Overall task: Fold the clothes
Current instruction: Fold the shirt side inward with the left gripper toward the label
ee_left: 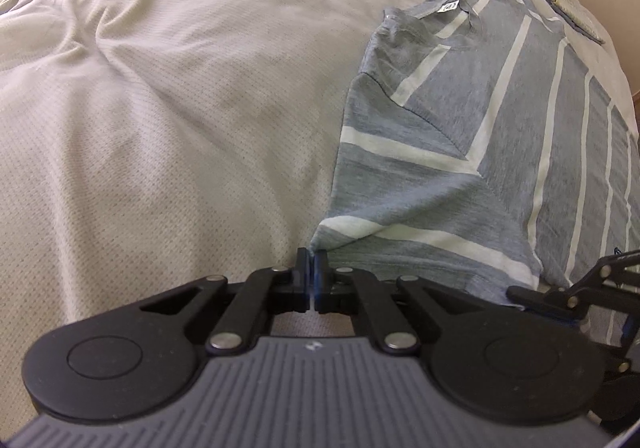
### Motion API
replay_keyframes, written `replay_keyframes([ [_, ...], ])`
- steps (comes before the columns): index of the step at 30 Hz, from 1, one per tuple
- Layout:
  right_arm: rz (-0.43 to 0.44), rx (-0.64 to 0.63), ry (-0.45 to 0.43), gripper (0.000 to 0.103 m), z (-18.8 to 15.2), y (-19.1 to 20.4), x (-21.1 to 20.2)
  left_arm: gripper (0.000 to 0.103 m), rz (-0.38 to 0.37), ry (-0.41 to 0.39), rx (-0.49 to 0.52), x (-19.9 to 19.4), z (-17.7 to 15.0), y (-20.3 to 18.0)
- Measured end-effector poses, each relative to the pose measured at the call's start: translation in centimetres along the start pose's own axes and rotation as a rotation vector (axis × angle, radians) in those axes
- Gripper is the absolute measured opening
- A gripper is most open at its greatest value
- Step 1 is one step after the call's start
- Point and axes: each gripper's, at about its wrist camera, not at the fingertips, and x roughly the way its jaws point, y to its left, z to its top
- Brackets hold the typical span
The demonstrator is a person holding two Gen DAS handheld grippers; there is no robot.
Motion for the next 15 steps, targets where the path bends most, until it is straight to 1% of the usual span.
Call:
replay_keyframes([
  [4,0.012,0.111,-0.022,0.000,0.1,-1.6,-0.7,0.000,-0.010,0.004,-0.021,-0.2,0.3,0.3],
  [6,0.013,0.174,-0.036,0.000,-0.5,-2.2,-1.5,0.000,-0.016,0.004,-0.042,-0.4,0.8,0.5],
  [10,0.035,0.337,-0.065,0.000,-1.1,-3.8,-2.7,0.000,-0.066,-0.002,-0.108,-1.6,2.6,0.7],
  [12,0.080,0.485,-0.069,0.000,-1.5,-5.1,-3.1,0.000,-0.084,-0.018,-0.136,-2.2,3.8,0.5],
  [15,0.128,0.717,-0.045,0.001,-2.9,-7.0,-3.2,0.000,-0.123,-0.043,-0.163,-2.7,5.9,-0.3],
])
